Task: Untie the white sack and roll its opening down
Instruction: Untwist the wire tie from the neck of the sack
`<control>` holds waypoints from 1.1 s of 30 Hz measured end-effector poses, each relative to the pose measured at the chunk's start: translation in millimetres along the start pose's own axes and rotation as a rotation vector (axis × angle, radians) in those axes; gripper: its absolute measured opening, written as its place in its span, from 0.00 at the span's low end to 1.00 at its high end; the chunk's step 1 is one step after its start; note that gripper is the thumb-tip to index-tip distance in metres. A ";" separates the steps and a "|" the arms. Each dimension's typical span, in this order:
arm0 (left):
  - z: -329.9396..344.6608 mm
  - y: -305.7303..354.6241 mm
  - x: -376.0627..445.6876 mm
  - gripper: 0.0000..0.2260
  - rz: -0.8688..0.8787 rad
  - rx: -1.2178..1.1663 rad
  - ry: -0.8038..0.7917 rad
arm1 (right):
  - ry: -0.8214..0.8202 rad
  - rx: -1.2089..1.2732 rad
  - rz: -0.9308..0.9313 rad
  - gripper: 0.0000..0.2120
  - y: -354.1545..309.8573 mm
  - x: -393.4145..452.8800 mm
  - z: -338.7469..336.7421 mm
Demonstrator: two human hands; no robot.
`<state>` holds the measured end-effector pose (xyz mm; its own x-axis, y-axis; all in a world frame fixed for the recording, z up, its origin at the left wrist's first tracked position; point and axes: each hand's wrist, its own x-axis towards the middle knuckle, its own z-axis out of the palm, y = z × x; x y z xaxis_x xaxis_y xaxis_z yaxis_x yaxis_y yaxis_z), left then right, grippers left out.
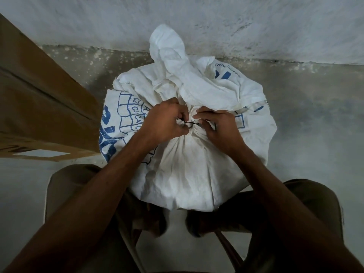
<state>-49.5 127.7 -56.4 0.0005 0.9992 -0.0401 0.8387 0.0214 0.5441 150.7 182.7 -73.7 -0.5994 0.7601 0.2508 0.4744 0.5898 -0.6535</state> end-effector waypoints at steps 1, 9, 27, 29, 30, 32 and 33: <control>-0.5 -1.5 0.1 0.11 -0.008 -0.030 0.005 | 0.014 -0.019 0.001 0.09 -2.4 -1.9 1.4; -12.9 -2.6 1.4 0.10 -0.022 -0.103 -0.008 | -0.010 -0.036 0.048 0.03 -15.4 8.7 8.0; -5.6 -8.5 -1.1 0.12 0.078 -0.044 0.011 | -0.116 -0.131 0.004 0.11 -13.0 13.2 7.2; -4.3 -6.5 -0.2 0.12 0.066 -0.026 0.023 | -0.128 -0.139 0.014 0.11 -11.7 12.9 7.6; -3.6 -5.9 0.2 0.11 0.058 -0.015 0.026 | -0.136 -0.145 0.022 0.12 -11.3 13.1 7.9; -3.1 -5.2 0.1 0.11 0.055 -0.002 0.016 | -0.162 -0.150 0.034 0.12 -10.2 13.8 8.6; -3.3 -5.4 -0.1 0.11 0.062 -0.002 0.003 | -0.179 -0.150 0.042 0.12 -9.1 14.3 9.2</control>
<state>-55.8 127.6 -56.6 0.0511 0.9987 -0.0039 0.8360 -0.0407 0.5472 131.9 185.6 -70.7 -0.6755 0.7323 0.0863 0.5839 0.6026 -0.5440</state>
